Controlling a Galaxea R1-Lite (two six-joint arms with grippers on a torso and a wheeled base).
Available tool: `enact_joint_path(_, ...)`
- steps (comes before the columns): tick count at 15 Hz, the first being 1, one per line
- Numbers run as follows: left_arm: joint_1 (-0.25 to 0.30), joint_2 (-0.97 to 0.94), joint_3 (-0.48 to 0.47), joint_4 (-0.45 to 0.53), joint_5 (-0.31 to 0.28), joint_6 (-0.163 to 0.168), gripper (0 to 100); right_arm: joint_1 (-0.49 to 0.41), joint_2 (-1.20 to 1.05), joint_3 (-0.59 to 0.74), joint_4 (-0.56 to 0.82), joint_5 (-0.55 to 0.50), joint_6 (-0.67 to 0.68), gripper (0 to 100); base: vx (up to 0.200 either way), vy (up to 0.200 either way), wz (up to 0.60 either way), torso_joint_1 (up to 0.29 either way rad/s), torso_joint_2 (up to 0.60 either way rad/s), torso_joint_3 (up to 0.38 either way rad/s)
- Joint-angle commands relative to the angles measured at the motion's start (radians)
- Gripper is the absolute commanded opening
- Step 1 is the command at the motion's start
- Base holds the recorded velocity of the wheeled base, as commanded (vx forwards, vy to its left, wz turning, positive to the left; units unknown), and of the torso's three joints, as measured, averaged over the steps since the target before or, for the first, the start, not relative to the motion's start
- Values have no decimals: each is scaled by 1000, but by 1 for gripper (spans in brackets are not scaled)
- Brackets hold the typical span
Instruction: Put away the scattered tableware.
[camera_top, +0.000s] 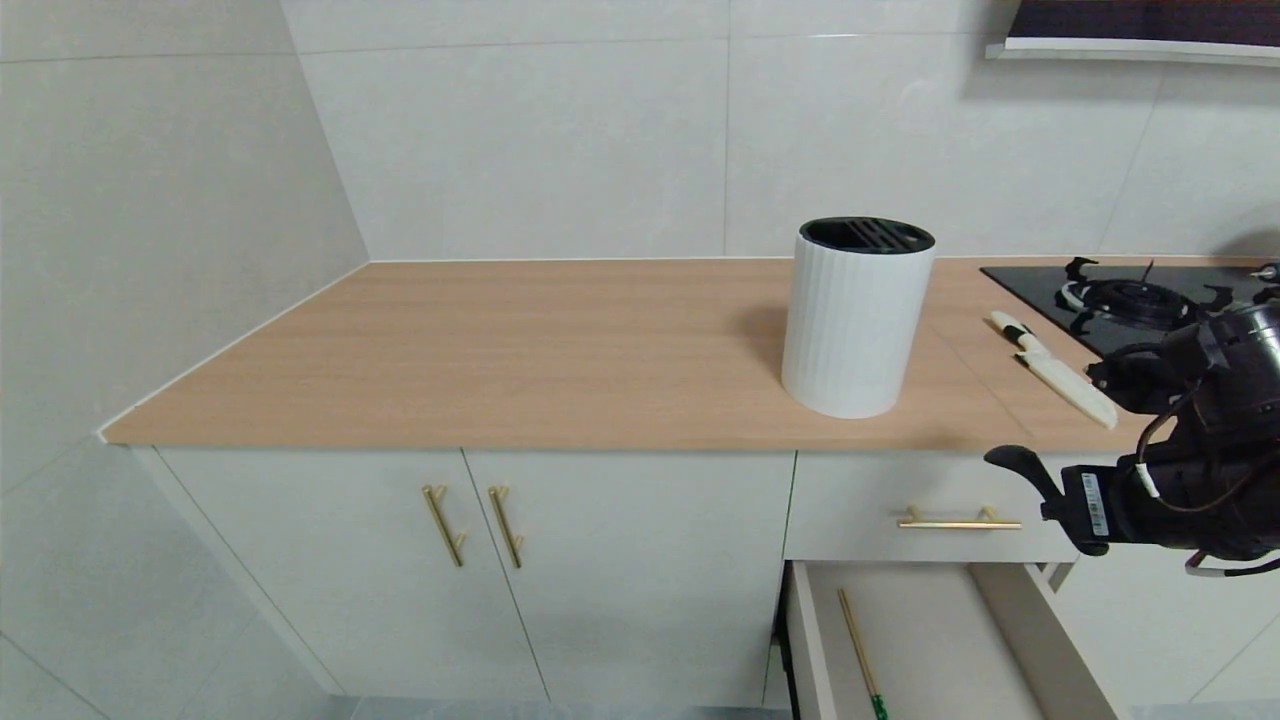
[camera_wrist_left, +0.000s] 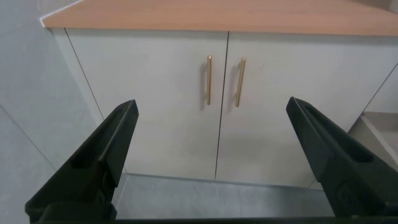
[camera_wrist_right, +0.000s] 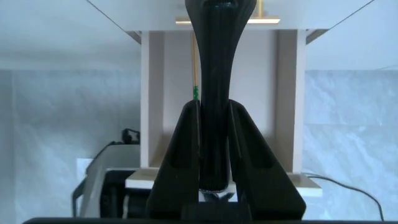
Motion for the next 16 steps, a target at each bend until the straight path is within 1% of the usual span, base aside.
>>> enact_joint_path(1, 0, 0, 0, 0, 1, -1, 100, 4, 15, 21, -11, -1, 1, 0, 0, 0, 0, -178, 447, 281)
enact_joint_path(10, 0, 0, 0, 0, 1, -1, 100, 4, 44, 35, -19, 1, -1, 0, 0, 0, 0, -160, 476, 315)
enact_joint_path(16, 0, 0, 0, 0, 1, -1, 100, 4, 90, 64, -82, -1, -1, 0, 0, 0, 0, -98, 448, 354)
